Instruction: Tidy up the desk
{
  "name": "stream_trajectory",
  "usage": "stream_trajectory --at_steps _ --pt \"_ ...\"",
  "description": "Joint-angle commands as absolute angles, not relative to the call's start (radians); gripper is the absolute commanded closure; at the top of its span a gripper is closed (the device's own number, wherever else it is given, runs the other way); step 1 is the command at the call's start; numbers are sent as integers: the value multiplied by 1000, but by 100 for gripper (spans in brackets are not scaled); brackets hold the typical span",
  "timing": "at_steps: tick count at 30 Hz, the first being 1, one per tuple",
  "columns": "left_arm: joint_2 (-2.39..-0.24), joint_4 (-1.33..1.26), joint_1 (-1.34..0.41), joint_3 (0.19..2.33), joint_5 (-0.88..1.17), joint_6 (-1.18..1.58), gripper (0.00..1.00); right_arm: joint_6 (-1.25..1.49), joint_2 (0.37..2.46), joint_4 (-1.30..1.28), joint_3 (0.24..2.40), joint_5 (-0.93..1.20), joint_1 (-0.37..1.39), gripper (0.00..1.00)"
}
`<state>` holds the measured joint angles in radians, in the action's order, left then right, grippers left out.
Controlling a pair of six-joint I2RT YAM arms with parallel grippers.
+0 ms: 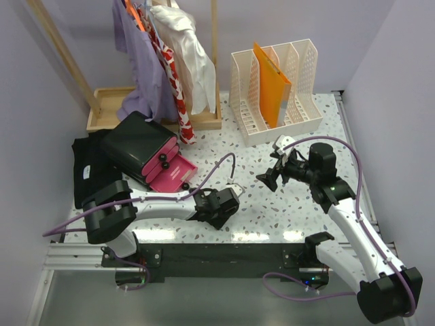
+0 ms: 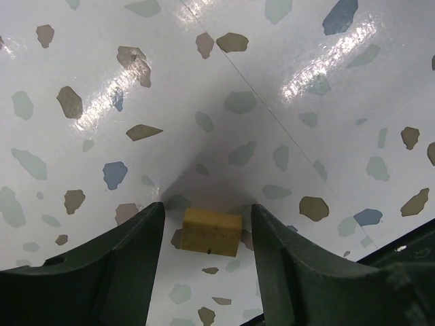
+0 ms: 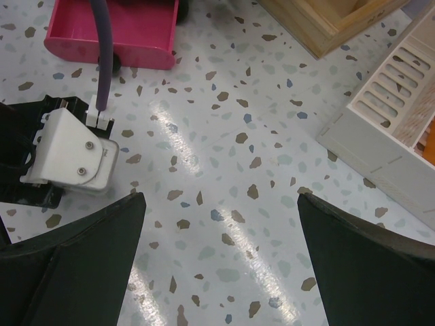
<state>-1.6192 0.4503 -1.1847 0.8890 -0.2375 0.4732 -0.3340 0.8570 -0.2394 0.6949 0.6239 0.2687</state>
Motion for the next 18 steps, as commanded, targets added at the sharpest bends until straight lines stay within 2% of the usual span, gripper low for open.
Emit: stream_trajectory --at_steps 1,11,14,17,18 --pt "-1641 557 -1186 842 -175 489 41 -345 850 -212 689 643 265 1" --pt "-1624 551 -1184 807 -156 506 41 -345 850 -213 689 644 264 1" --pt "-1626 552 -1184 805 -167 512 48 -345 850 -213 689 644 264 1" --pt "-1620 557 -1184 807 -198 523 67 -345 850 -213 689 643 264 1" --pt "-1617 560 -1184 807 -218 526 69 -345 850 -213 689 644 264 1"
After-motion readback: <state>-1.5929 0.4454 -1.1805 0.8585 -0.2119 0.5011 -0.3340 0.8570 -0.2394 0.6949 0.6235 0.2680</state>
